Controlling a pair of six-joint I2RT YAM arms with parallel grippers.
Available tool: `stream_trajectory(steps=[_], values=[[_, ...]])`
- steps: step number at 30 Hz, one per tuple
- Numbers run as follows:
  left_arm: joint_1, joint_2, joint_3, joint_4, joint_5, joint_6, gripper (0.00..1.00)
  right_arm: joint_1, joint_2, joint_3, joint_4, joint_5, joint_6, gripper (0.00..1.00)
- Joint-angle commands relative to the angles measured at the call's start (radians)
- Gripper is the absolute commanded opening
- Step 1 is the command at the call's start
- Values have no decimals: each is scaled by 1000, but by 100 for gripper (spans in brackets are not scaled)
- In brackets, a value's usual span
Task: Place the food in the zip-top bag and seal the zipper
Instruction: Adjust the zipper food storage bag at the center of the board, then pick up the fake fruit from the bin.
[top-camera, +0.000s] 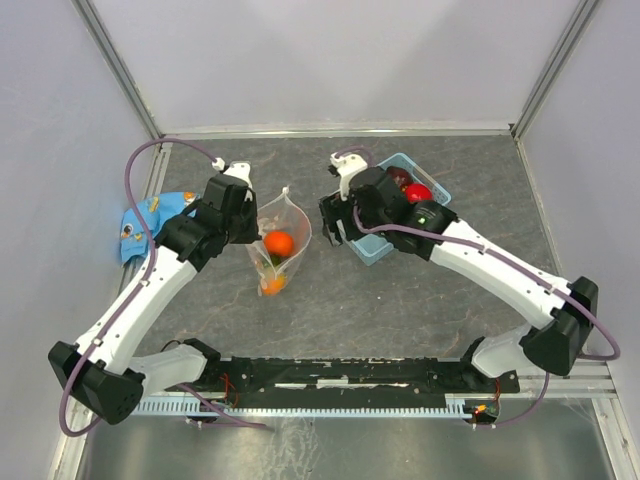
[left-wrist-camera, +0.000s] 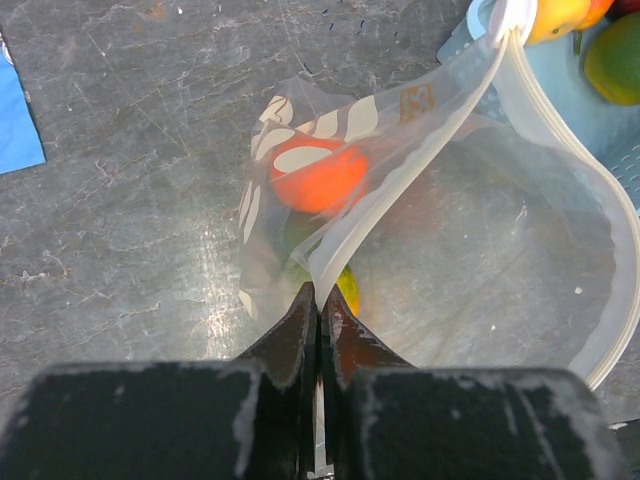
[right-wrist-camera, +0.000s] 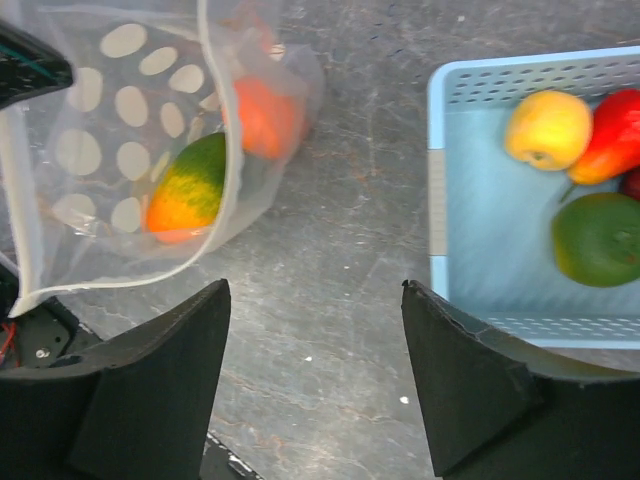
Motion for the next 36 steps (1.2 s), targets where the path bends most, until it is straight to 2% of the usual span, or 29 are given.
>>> stream_trajectory(steps=[1, 4, 8, 12, 24, 36], values=[[14, -58, -16, 73, -4, 50, 3, -68, -49, -38, 21, 76, -89, 84], [24, -82, -33, 93, 15, 54, 3, -146, -40, -58, 7, 89, -98, 87], [50, -107, -53, 117, 71, 54, 3, -241, -23, -118, 74, 71, -107, 92], [89, -124, -79, 142, 134, 54, 3, -303, 56, -118, 97, 109, -106, 99], [102, -129, -112, 163, 142, 59, 3, -404, 297, -83, 167, 134, -152, 99], [110, -118, -117, 163, 142, 62, 3, -483, 519, 2, 201, -8, -140, 100]])
